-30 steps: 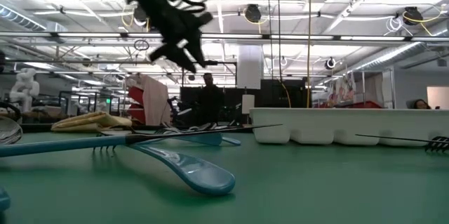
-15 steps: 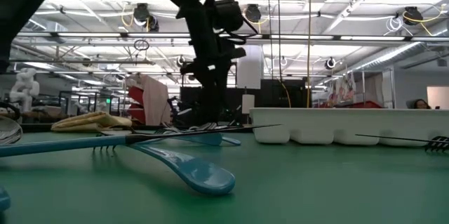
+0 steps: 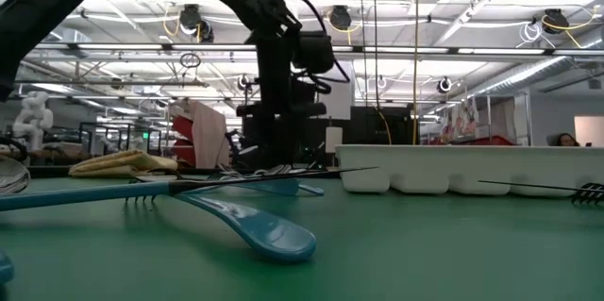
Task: Sort silverware
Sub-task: Put the blue table knife into the silverware tray with the other blue table knife
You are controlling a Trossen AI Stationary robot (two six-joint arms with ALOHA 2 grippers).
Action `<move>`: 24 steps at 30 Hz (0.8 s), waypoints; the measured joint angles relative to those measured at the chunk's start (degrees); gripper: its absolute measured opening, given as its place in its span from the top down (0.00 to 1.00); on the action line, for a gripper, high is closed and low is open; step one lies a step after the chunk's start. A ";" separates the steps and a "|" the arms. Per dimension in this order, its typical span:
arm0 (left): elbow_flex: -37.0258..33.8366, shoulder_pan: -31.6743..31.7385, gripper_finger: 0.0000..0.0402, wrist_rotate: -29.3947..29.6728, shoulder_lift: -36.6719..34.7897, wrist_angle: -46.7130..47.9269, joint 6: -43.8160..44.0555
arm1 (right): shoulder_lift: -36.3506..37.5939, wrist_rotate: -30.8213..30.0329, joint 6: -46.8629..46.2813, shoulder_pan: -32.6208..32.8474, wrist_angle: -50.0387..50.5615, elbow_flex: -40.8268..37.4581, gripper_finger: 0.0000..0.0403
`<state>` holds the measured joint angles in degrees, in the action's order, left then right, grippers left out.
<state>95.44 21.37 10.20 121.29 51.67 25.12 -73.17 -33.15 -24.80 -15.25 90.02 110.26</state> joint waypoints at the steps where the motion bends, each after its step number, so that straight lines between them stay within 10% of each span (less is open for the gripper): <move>1: 0.00 -0.04 0.64 -0.02 0.46 -0.07 0.01 | 0.00 0.04 0.00 -0.01 0.00 0.00 0.47; 24: -0.20 0.16 0.64 0.93 4.65 -2.75 1.42 | -0.02 0.45 1.73 -0.02 0.00 0.00 0.47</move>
<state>95.24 21.53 11.13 125.94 48.92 26.55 -73.19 -32.70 -23.07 -15.26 90.02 110.26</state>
